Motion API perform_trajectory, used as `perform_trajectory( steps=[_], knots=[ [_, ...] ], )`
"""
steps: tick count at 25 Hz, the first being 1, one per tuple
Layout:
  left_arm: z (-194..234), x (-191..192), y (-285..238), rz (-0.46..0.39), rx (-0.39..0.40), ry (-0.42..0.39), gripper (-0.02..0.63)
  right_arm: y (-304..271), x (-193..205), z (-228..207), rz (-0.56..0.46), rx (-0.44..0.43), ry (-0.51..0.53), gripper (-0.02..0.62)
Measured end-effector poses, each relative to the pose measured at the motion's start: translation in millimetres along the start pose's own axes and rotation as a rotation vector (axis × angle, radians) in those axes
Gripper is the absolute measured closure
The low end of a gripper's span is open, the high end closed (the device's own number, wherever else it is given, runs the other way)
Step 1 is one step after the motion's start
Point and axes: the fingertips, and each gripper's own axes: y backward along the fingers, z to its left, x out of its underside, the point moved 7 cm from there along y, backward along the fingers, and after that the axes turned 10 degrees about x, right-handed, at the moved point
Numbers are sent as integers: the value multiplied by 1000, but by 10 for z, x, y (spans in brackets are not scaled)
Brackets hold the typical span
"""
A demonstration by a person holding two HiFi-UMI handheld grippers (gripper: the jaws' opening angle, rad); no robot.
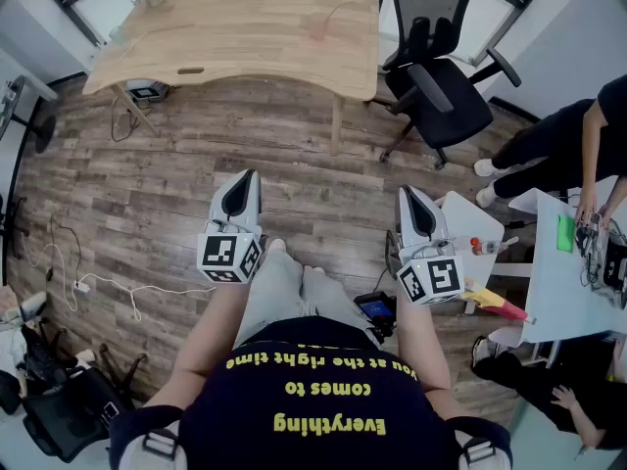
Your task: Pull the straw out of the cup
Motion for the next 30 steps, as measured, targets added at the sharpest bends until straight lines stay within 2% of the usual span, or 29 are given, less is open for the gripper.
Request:
perform_trajectory(
  steps=[18, 30],
  knots=[
    [132, 34, 24, -9, -29, 12, 606, -228, 6, 195, 9, -71, 17, 591],
    [310, 29, -1, -8, -37, 14, 606, -453, 28, 292, 16, -86, -7, 589]
  ],
)
